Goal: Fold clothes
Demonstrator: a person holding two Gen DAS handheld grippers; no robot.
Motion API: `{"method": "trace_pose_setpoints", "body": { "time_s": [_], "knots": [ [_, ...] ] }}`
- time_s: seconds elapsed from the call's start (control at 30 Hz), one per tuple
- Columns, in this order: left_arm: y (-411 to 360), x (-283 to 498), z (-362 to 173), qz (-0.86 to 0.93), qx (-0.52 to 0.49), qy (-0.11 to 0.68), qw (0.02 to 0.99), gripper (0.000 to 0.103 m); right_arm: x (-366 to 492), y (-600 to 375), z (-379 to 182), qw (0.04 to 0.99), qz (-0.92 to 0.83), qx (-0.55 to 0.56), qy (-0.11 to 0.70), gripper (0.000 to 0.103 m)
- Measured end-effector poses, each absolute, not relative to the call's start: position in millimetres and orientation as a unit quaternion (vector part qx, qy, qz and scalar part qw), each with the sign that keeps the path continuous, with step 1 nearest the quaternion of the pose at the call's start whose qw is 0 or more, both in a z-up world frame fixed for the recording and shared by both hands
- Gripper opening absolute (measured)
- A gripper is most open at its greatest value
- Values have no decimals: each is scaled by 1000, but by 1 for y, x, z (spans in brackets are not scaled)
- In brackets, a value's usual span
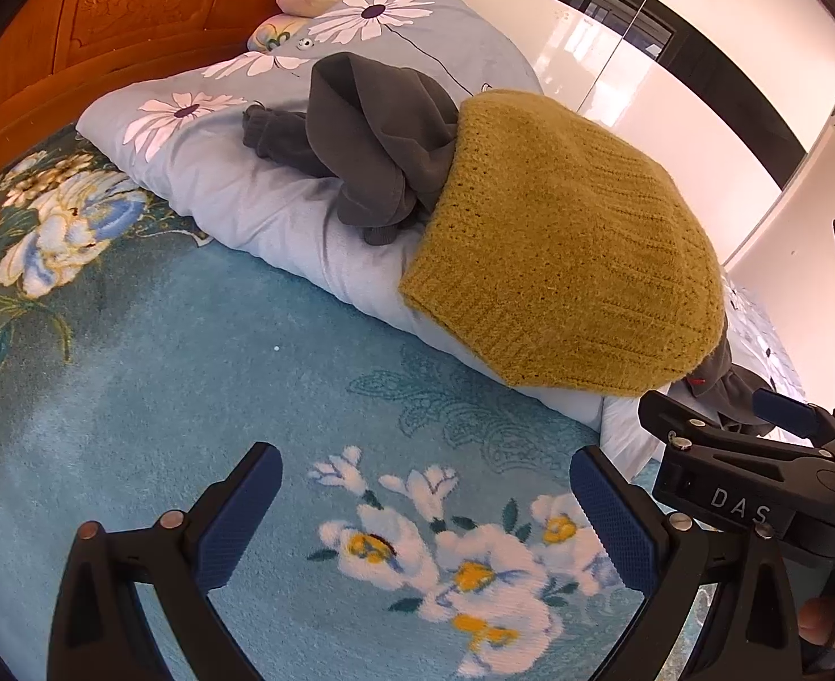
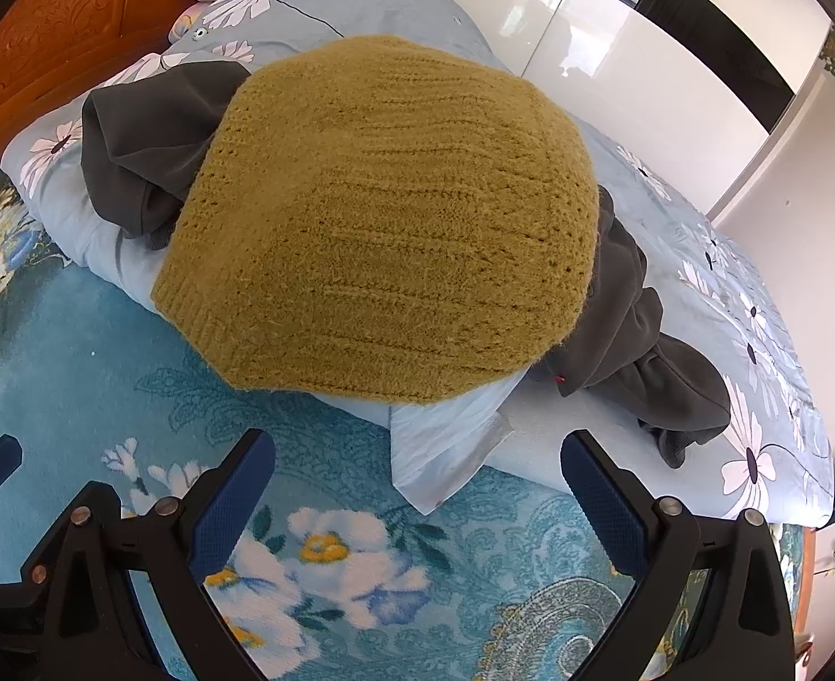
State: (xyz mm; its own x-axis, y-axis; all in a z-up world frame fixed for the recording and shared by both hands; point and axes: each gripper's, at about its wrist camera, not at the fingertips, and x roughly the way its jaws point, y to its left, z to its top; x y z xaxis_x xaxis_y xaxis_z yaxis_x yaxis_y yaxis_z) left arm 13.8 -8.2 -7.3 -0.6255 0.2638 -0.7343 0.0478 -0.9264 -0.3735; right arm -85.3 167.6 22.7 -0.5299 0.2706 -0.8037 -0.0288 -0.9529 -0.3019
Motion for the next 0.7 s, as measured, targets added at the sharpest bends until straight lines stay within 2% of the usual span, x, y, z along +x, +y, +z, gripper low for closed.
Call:
{"method": "trace_pose_setpoints", "body": {
  "time_s": [0.23,0.43,0.57,0.7],
  "knots": [
    [-18,29,-10,884,-420,-198,54,103,-85,170,22,64,866,-483,-116,101],
    [-45,75,-12,904,-382,-191,29,103,-102,232,57,0,900,-436,-3,101],
    [-54,100,-23,902,-384,-197,16,103,-125,286,48,30,880,-465,90,101],
    [-49,115,-28,904,-389,-176,23,103,-134,307,39,8,871,-461,172,101]
  ]
}}
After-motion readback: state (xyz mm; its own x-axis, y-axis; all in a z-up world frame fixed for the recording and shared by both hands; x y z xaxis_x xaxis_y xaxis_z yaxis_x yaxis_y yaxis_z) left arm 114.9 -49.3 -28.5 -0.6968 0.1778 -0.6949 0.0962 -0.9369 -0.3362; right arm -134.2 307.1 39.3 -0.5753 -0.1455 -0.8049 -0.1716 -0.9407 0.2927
